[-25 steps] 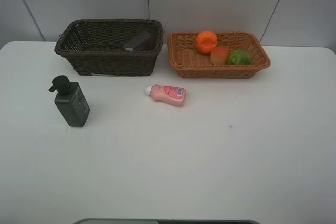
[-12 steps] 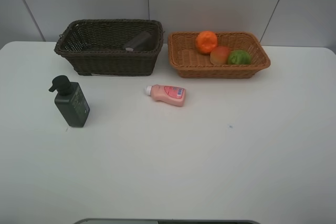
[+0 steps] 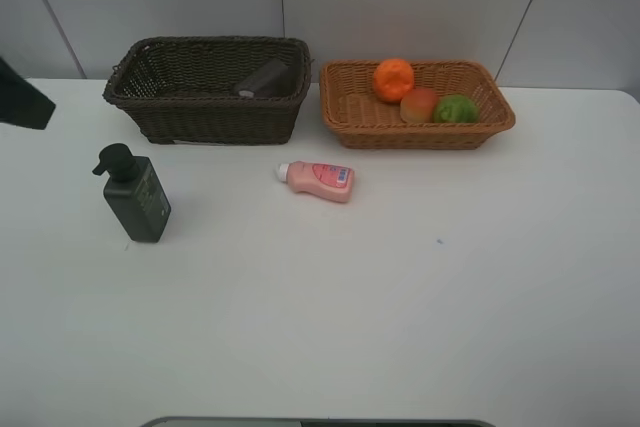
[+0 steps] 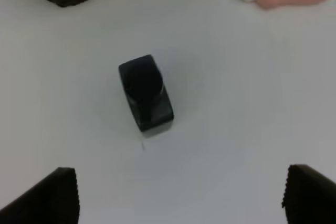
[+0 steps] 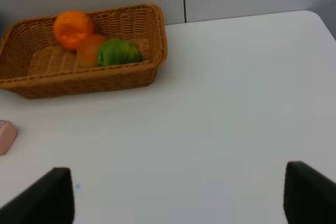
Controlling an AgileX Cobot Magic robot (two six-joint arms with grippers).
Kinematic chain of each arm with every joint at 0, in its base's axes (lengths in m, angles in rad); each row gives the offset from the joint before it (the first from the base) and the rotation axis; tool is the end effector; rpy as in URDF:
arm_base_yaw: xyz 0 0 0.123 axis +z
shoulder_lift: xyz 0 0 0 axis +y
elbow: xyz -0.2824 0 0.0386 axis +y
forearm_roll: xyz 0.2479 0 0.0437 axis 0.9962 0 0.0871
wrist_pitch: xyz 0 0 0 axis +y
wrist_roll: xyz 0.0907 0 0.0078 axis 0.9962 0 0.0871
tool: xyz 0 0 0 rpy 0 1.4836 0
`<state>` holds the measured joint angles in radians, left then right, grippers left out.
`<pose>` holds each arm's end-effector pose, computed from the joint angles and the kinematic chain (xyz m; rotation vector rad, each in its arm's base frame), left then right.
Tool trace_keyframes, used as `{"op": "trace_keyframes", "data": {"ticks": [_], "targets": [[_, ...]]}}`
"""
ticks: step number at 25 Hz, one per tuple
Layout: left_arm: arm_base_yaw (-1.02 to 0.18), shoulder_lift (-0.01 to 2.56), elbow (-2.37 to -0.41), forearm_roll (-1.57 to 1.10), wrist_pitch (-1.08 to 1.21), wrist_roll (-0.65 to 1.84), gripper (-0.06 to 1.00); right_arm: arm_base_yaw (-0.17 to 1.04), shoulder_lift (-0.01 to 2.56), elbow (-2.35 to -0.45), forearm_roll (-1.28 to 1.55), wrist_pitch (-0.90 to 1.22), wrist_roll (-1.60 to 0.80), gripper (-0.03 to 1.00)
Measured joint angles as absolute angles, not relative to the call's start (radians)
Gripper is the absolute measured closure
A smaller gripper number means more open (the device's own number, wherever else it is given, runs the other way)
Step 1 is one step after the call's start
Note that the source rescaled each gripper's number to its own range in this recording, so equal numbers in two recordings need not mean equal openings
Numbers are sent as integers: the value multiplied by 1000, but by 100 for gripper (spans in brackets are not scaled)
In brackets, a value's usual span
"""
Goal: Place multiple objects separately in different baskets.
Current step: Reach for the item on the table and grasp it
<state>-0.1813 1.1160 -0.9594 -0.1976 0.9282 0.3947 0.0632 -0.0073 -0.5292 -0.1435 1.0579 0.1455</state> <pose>0.2056 -0.0523 0.3230 0.6355 2.4682 -0.1654 -0.0091 -0.0120 0.2861 0.0916 1.9951 -0.0363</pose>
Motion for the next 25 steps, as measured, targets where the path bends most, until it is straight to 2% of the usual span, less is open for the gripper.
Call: {"op": "trace_keyframes", "data": {"ticks": [7,12,19,25], "targets": [[-355,1559,-1322,-189,979,537,-6,63,-7,-529,-143,1058,146,9],[-450,1772,-1532,-180,1052,659,-6,63,-7,-529,-143,1058,146,9],[-578,1971,-1661,-105,1092,867,-6,63,-7,-529,-143,1058,146,9],[-638,2063,-1665,-59,1080,897,-6,63,-7,-529,-143,1058,146,9]]}}
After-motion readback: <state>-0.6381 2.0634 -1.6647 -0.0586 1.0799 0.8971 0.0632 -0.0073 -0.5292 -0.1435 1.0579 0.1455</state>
